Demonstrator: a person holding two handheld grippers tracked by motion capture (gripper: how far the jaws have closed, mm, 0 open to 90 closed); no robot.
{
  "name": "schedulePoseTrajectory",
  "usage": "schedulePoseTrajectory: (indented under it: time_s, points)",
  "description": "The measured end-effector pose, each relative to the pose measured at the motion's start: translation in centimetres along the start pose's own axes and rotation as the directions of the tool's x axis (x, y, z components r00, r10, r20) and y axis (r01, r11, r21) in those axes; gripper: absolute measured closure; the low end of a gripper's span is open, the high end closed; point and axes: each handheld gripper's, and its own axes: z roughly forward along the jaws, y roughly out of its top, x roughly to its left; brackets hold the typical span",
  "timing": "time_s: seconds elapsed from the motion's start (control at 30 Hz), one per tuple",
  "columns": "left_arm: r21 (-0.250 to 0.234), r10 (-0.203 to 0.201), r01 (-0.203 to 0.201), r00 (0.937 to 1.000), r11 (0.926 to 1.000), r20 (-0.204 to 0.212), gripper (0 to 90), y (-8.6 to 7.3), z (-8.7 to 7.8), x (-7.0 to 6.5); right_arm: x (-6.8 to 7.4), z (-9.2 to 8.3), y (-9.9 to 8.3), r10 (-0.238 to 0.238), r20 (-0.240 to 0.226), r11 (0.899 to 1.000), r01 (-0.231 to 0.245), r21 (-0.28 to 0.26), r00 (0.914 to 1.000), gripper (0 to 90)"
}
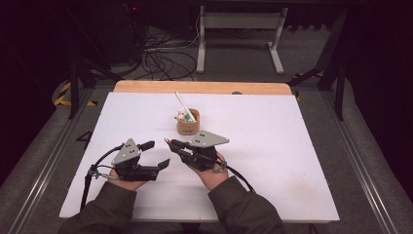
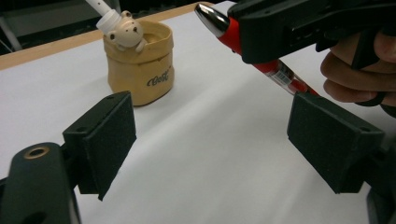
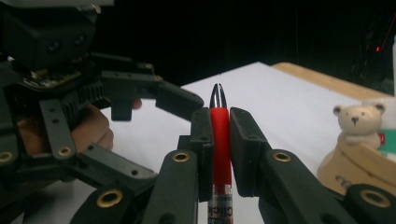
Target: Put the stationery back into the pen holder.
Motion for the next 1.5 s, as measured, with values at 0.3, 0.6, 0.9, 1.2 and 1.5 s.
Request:
schedulePoseTrajectory:
  time_s: [0.3,0.6,0.9,1.2,1.5]
  points:
    - [-0.026,-0.011,0.012,0.9980,0.9996,0.062,23.8,-0.1,0.6,-0.8,0.8,-0.2,0.1,-0.027,-0.030,0.997,0.025,-0.071,0.9992,80.9]
    - [-0.052,-0.049,0.056,0.9900,0.9971,0.132,33.9,-0.4,1.2,-1.3,1.2,-0.5,0.3,-0.045,-0.054,0.991,0.038,-0.125,0.9975,80.9]
    - [-0.088,-0.079,0.097,0.9786,0.9914,0.190,40.4,-0.4,1.5,-1.7,1.5,-0.9,0.5,-0.061,-0.050,0.983,0.051,-0.176,0.9969,80.9]
    - [-0.121,-0.088,0.120,0.9669,0.9854,0.240,50.1,-0.4,1.7,-2.2,1.9,-1.2,0.5,-0.088,-0.050,0.970,0.074,-0.232,0.9949,80.9]
    - [-0.156,-0.114,0.164,0.9499,0.9739,0.291,59.6,-0.3,1.6,-2.2,2.2,-1.4,0.4,-0.109,-0.051,0.956,0.090,-0.281,0.9928,80.9]
